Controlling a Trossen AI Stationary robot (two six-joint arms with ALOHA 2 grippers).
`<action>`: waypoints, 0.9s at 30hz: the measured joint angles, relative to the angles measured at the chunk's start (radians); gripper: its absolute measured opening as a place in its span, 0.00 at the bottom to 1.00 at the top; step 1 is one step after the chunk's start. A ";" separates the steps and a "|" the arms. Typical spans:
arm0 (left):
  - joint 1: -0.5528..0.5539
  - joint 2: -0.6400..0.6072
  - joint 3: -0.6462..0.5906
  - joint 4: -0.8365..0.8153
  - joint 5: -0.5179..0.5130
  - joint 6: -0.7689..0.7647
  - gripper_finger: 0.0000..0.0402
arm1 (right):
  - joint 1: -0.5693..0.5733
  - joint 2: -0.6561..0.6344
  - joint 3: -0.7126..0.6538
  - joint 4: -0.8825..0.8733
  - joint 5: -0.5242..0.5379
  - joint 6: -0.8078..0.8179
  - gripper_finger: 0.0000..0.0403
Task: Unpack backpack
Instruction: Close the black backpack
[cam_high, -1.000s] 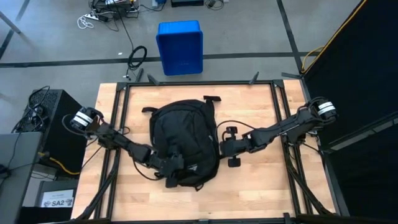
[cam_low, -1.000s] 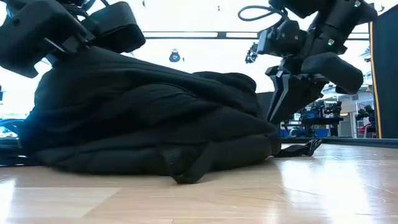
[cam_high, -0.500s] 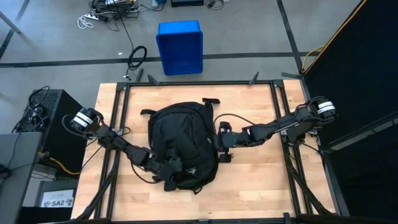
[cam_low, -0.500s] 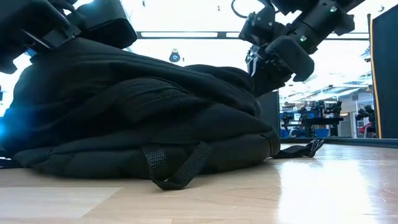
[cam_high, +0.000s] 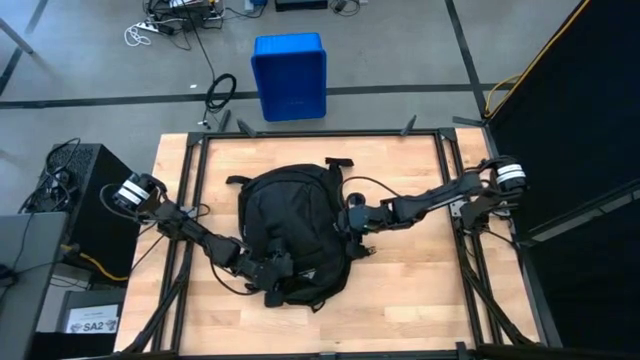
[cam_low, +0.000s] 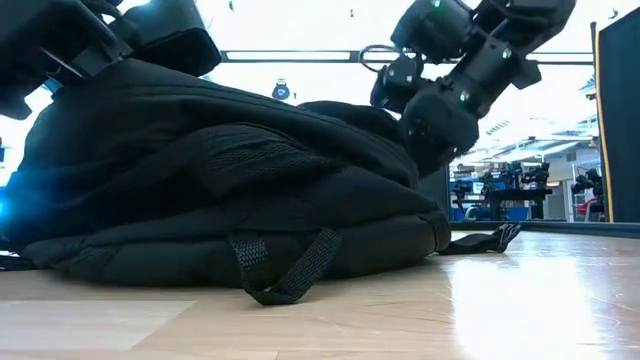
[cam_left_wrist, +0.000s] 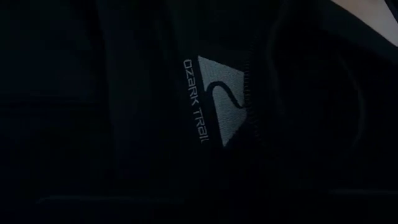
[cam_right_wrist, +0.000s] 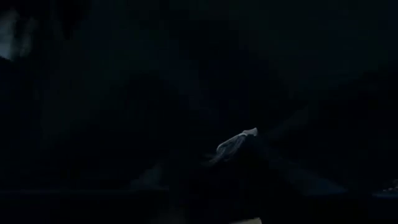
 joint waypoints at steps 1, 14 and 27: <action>0.000 0.000 0.000 0.003 -0.001 0.001 0.12 | 0.000 0.011 0.000 0.005 0.008 -0.001 0.30; 0.000 0.000 0.000 0.004 -0.025 0.001 0.12 | 0.038 -0.070 -0.002 -0.037 0.140 -0.080 0.02; 0.000 0.000 0.000 0.003 -0.044 0.004 0.12 | 0.166 -0.159 -0.001 -0.067 0.097 -0.071 0.03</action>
